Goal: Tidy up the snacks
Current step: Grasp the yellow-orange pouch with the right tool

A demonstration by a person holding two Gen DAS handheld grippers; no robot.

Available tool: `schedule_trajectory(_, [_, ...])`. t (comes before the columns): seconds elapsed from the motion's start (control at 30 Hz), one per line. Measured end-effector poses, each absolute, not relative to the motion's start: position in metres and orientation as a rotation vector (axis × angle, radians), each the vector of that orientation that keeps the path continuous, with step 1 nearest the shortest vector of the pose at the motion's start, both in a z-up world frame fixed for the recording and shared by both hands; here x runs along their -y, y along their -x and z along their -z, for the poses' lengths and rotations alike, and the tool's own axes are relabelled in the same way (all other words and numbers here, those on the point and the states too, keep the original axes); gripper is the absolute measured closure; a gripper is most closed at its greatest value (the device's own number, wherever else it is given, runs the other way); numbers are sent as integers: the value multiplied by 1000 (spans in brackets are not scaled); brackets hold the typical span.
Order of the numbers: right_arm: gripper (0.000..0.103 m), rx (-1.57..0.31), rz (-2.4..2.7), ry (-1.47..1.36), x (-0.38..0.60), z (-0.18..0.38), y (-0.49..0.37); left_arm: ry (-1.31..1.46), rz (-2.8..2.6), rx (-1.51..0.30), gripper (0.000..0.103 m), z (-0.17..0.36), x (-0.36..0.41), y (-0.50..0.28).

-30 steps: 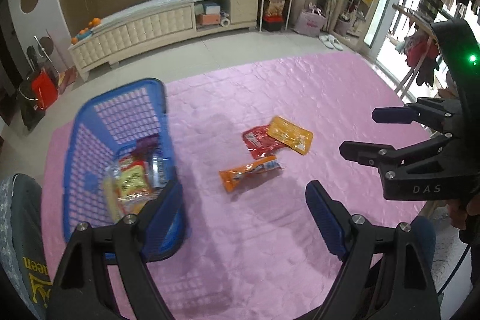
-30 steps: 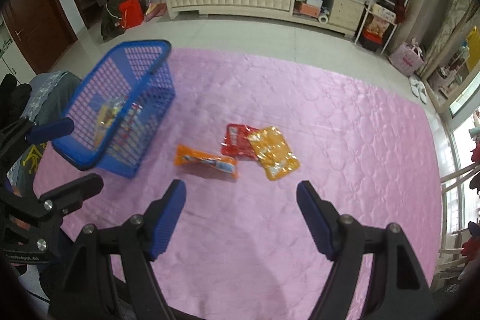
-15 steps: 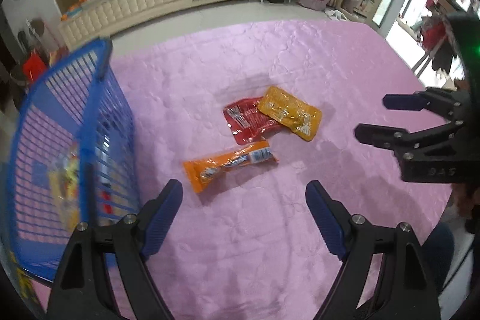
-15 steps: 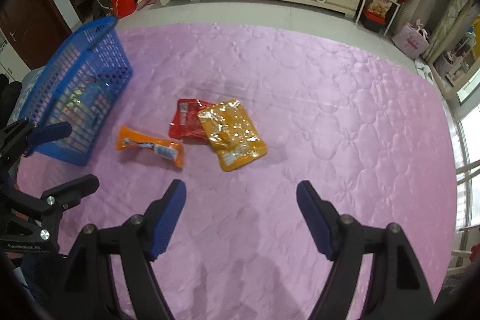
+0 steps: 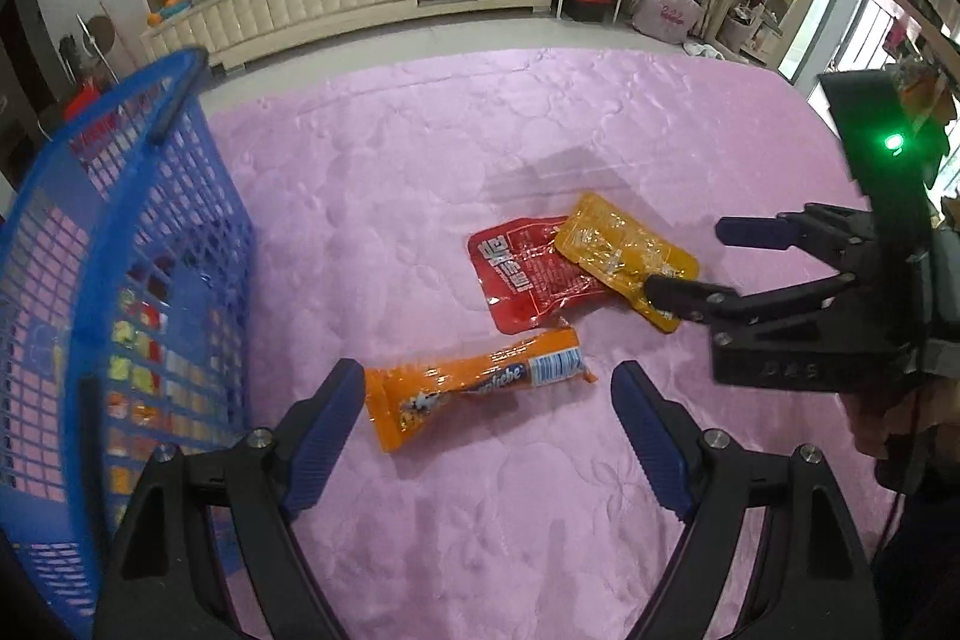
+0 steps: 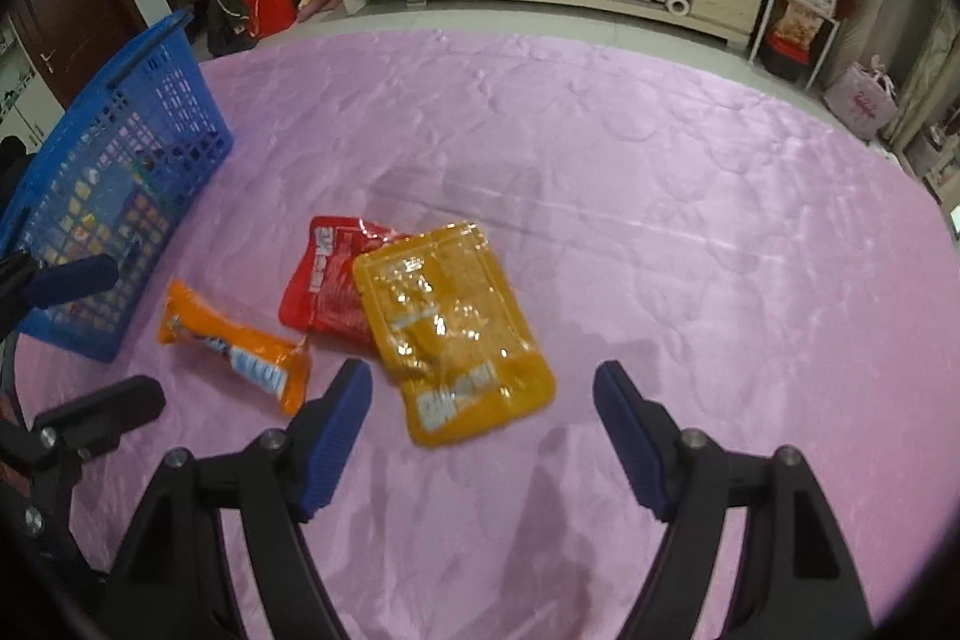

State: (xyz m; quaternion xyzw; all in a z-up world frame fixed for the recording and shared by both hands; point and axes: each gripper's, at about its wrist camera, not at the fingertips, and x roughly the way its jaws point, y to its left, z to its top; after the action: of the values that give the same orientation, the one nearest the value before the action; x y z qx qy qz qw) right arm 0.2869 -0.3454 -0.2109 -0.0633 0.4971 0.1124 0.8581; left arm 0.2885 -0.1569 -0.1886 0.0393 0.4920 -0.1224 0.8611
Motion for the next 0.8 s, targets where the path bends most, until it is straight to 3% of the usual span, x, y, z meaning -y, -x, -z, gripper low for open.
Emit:
schedule_trajectory(0.43, [17, -980, -352, 290, 332, 230, -284, -99, 307, -1076, 21, 198, 155, -301])
schedule_trajectory(0.57, [37, -962, -372, 310, 330, 226, -278, -69, 299, -1096, 21, 203, 150, -308])
schedule_trajectory(0.73, [39, -965, -402, 313, 331, 225, -277, -50, 287, -1096, 21, 202, 148, -309])
schedule_trajectory(0.77, [50, -970, -407, 308, 332, 224, -276, -47, 286, -1094, 21, 200, 147, -309])
schedule_trajectory(0.8, [70, -979, -405, 295, 334, 222, -274, -48, 285, -1092, 21, 199, 146, -310])
